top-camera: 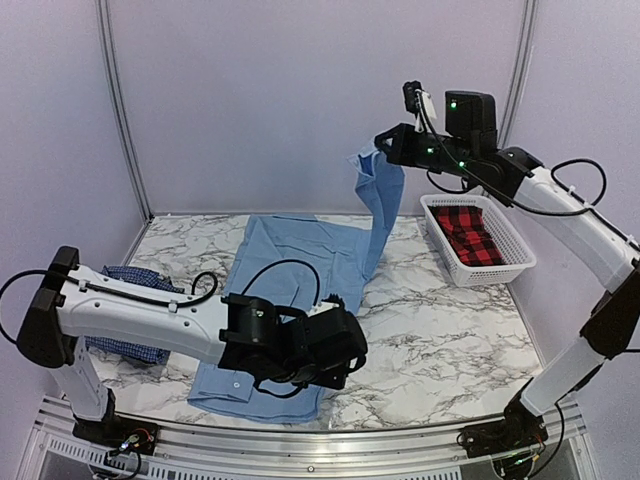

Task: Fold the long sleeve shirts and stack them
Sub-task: Pick up the corner of the shirt from the corner of the board, then fold the 1/3-folded shirt at the center of the board.

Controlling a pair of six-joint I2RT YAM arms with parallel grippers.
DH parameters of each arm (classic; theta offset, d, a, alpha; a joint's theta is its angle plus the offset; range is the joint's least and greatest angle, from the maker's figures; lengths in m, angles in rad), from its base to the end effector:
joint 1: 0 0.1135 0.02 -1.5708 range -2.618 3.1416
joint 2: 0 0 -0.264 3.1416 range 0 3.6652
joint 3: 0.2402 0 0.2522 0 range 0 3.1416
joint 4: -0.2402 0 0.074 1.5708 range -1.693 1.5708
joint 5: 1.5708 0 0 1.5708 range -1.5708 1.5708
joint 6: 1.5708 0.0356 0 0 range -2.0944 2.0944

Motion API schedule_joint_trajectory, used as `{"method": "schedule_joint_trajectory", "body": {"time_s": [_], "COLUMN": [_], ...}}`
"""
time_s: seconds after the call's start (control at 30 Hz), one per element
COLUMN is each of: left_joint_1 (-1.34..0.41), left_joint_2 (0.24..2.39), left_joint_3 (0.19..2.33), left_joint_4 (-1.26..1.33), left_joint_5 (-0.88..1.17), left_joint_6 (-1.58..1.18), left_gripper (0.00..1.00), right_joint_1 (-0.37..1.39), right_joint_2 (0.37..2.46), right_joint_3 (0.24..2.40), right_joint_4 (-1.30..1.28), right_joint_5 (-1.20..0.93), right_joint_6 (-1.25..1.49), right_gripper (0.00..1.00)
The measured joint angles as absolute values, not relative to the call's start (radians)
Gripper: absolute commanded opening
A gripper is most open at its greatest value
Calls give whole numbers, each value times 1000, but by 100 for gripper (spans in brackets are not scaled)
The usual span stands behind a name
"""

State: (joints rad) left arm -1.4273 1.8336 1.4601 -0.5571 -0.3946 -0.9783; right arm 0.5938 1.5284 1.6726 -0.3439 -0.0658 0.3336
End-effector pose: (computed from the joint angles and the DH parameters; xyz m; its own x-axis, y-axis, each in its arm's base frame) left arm 0.0711 -0.3963 0.2492 -0.7947 0.1452 -0.5893 0.3968 0.8591 -0.3234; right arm 0.2887 0.1977 0.4501 -0.3557 0.1541 -0.9218 -0.5241 0.7837 0.3333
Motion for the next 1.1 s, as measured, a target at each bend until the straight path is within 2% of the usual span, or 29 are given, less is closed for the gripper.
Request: {"method": "schedule_joint_trajectory", "body": {"time_s": [0.3,0.53,0.83,1.1], "left_joint_1": [-1397,-1386,-1380,-1380], "left_joint_2": [1602,1472,1269,1176], "left_joint_3": [1077,868,679,594], "left_joint_4": [-449,-403,-389,-399], "left_joint_5": [-401,-401,-413,-411], "left_joint_6": [-1134,-1254,-1380,-1442], "left_gripper": [0,0,0,0], "right_joint_1": [725,784,835,841], "right_joint_2": [1699,1814,1954,2037], "right_joint_3": [1785,1869,2045,2087], "right_joint_4": [-167,-64,84,193], "right_joint_5": [-133,-141,-150,-188], "right_joint_6": [368,378,391,420], "right_gripper": [0,0,0,0]}}
